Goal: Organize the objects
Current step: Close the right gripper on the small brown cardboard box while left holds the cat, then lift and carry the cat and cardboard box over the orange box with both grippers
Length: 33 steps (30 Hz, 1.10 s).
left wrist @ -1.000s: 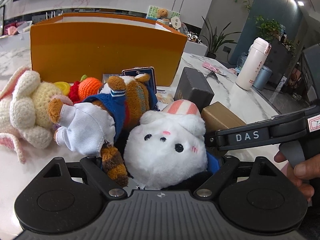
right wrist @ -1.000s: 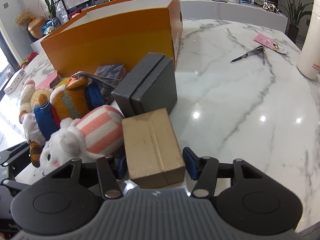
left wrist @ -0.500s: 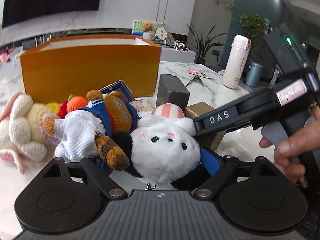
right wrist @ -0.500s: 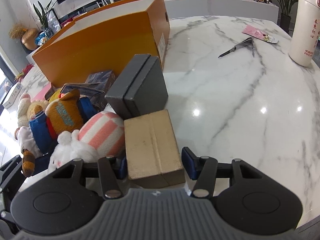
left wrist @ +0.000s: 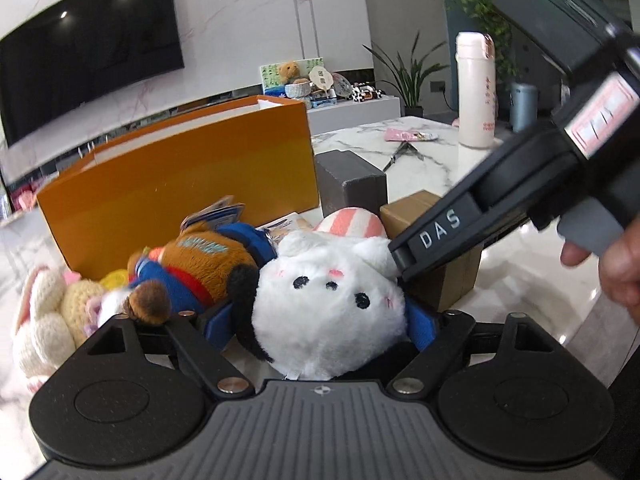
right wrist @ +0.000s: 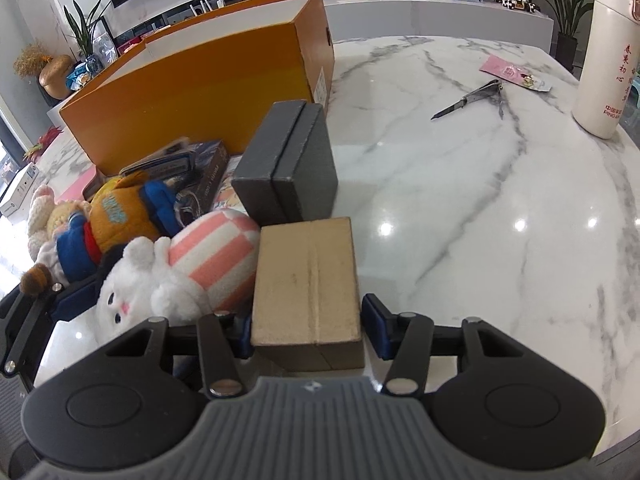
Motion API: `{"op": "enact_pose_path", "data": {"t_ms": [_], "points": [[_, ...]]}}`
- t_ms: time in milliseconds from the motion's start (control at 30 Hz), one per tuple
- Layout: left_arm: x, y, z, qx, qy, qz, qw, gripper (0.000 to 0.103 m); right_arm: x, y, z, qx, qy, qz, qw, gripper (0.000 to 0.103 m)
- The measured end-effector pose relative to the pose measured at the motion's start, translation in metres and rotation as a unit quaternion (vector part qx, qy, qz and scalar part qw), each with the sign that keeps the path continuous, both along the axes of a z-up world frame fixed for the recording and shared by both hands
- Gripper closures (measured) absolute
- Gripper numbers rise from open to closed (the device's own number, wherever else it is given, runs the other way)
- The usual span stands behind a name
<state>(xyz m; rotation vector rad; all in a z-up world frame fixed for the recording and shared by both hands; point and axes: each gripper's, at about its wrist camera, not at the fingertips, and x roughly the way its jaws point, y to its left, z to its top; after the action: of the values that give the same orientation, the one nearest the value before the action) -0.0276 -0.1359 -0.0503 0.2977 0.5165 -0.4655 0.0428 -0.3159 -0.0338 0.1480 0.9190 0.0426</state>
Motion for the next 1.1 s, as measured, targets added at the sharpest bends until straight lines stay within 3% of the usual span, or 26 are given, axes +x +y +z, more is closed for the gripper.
{"op": "enact_pose_path", "data": {"t_ms": [400,667,933,1100], "points": [[-0.007,0.005,0.015,-0.011,0.008,-0.018,0.9997,0.015,-0.009,-0.011,0.008,0.015,-0.015,-0.014,1.0,0.054],[-0.019,0.021,0.037,-0.037,-0.02,-0.015,0.999,0.015,-0.026,-0.016,0.024,0.022,-0.045,-0.027,0.998,0.054],[-0.016,0.059,0.078,-0.076,-0.063,0.041,0.9942,0.015,-0.052,-0.006,0.063,0.041,-0.107,-0.015,0.993,0.054],[0.01,0.078,0.121,-0.089,-0.087,0.07,0.9897,0.015,-0.034,0.008,0.102,0.066,-0.14,0.018,0.988,0.054]]}}
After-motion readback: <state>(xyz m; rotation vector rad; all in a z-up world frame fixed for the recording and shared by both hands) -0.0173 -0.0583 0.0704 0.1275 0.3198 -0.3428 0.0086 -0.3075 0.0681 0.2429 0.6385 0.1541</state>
